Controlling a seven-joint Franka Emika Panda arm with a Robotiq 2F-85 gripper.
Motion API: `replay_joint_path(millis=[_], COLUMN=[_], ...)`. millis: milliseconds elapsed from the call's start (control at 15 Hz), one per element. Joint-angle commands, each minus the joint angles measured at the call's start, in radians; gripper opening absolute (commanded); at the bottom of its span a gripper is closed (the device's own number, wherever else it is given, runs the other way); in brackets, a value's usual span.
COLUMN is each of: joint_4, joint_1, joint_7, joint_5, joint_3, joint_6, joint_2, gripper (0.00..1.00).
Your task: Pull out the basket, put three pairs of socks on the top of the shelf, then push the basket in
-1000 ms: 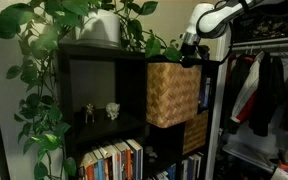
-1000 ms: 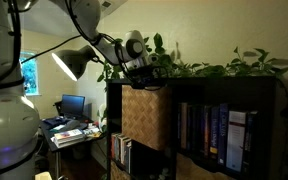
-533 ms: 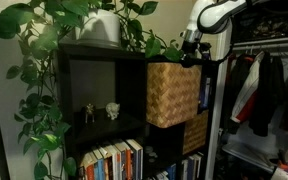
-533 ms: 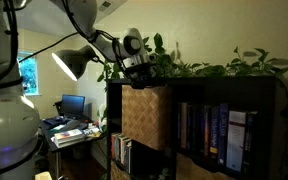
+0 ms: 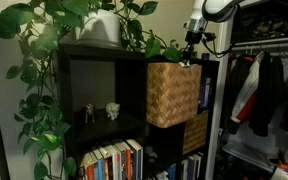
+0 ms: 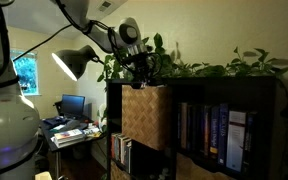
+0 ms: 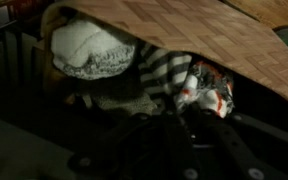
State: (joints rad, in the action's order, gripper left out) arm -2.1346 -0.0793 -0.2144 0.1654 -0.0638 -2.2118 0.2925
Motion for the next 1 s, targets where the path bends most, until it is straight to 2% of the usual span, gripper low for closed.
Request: replay_joint_path(millis=[0,400,667,933], joint_4=[0.036,0.114,0.123,0.102], joint_1=[0.009,0.028,0.028,0.060], joint_7=[0.032,0.092,0.091,0.146], joint_5=[0.020,0.081,0.083,0.129], joint_3=[-0.006,-0.014,-0.002,-0.009], joint_6=[0.055,0.044,-0.071,-0.260], joint_2=[0.042,0.050,0.058,0.054], gripper=[0.09,0.08,0.08,0.08])
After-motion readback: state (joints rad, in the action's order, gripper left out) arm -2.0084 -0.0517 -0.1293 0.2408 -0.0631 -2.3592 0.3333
